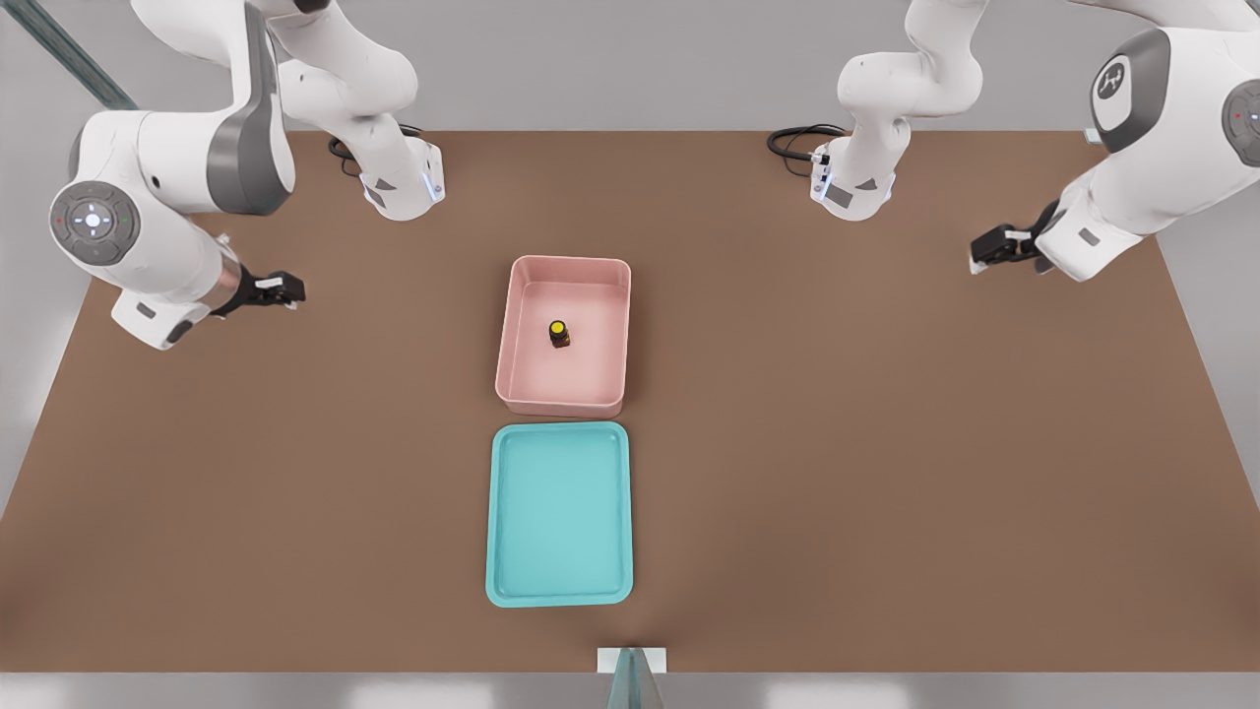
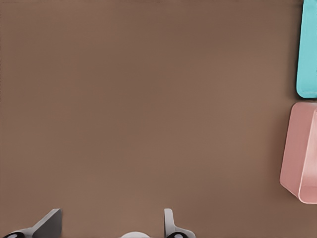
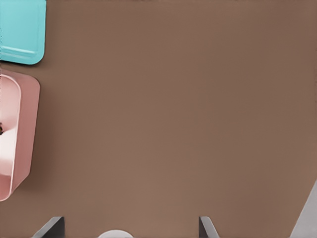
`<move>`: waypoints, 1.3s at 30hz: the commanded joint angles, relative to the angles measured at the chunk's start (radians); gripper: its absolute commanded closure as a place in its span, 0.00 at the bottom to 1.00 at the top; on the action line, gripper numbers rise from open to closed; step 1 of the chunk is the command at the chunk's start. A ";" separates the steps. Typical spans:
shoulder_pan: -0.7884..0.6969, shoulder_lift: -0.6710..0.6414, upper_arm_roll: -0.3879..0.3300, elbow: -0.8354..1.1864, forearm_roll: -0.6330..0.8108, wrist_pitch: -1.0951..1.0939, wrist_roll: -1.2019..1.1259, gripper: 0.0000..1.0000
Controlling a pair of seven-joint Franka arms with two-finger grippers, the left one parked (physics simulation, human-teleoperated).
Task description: The left arm remains still, and the right arm places the button from the box into the tray
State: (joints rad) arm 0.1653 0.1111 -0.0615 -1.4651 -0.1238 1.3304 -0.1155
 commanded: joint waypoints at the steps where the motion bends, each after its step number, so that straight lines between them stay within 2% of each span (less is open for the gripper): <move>1: 0.016 0.004 -0.009 0.003 0.010 0.061 -0.059 0.00; 2: 0.028 0.025 -0.004 0.009 0.026 0.056 -0.059 0.00; 3: 0.031 0.061 0.038 -0.008 0.085 0.036 -0.044 0.00; 5: 0.043 0.096 0.218 -0.113 0.082 0.159 0.065 0.00; 8: 0.039 0.078 0.390 -0.352 0.090 0.461 0.257 0.00; 11: 0.046 0.059 0.469 -0.512 0.112 0.658 0.435 0.00; 12: 0.051 0.087 0.523 -0.517 0.112 0.679 0.482 0.00; 15: 0.189 0.176 0.532 -0.511 0.087 0.771 0.711 0.00; 20: 0.201 0.320 0.529 -0.501 -0.080 0.894 0.735 0.00; 31: 0.172 0.352 0.528 -0.578 -0.186 0.934 0.726 0.00; 39: 0.184 0.430 0.520 -0.572 -0.244 0.975 0.743 0.00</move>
State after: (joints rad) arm 0.3496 0.5393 0.4588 -2.0362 -0.3515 2.2795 0.4782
